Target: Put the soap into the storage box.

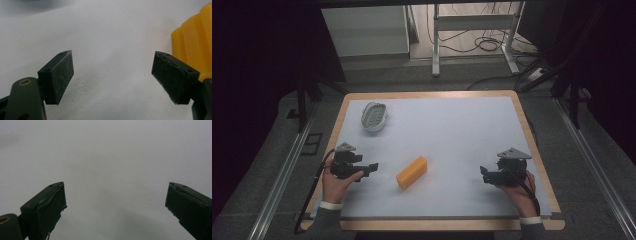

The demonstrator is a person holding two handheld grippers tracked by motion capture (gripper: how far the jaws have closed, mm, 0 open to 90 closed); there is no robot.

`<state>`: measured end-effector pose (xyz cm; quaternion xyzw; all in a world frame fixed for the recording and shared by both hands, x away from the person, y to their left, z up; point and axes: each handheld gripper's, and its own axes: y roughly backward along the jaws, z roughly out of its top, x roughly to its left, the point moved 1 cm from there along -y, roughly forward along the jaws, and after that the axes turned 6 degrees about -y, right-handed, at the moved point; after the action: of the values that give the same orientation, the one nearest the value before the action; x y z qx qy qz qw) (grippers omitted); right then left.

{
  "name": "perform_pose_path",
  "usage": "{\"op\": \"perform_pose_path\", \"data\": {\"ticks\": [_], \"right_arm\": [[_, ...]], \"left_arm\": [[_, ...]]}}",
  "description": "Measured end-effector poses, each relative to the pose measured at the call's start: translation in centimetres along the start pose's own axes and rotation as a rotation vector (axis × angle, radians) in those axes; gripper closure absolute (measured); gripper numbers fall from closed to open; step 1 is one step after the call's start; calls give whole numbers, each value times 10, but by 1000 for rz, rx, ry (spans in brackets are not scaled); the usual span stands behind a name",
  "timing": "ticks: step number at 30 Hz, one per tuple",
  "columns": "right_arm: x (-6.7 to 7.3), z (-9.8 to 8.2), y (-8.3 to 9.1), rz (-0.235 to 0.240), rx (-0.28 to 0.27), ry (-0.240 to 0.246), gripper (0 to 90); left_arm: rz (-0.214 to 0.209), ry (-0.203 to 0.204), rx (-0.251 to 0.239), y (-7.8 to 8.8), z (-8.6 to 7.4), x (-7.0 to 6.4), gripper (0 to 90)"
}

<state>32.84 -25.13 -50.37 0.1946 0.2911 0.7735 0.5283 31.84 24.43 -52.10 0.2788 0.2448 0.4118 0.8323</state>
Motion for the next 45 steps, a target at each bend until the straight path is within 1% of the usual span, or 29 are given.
{"op": "perform_pose_path", "data": {"ticks": [5,7,9,19,25,29,30,36,39,41,43,45], "right_arm": [[-7,1,3,4,-15,-18,37],[-7,1,5,3,-17,-9,41],[-6,1,6,-1,-21,0,43],[-8,-1,6,-15,1,19,42],[-7,-2,3,-22,19,24,43],[-7,-2,4,-22,18,23,43],[-8,-2,4,-23,17,18,43],[-11,-4,3,-26,24,10,43],[-12,-4,4,-28,24,6,43],[-13,-3,5,-30,20,0,43],[-15,-2,8,-34,9,-2,44],[-17,-2,11,-40,1,-10,46]], "left_arm": [[2,-13,12,0,-1,-1,185],[9,-26,23,0,-2,-3,193],[15,-28,24,1,-2,-3,196],[16,-28,6,8,-2,-6,195],[18,-30,10,10,-3,-6,192],[15,-33,16,11,-3,-7,189],[21,-36,18,12,-3,-7,189],[22,-36,17,12,-3,-7,189],[16,-34,16,12,-3,-7,189],[20,-28,19,12,-3,-7,189],[26,-43,28,12,0,-9,189],[28,-56,25,15,3,-11,189]]}}
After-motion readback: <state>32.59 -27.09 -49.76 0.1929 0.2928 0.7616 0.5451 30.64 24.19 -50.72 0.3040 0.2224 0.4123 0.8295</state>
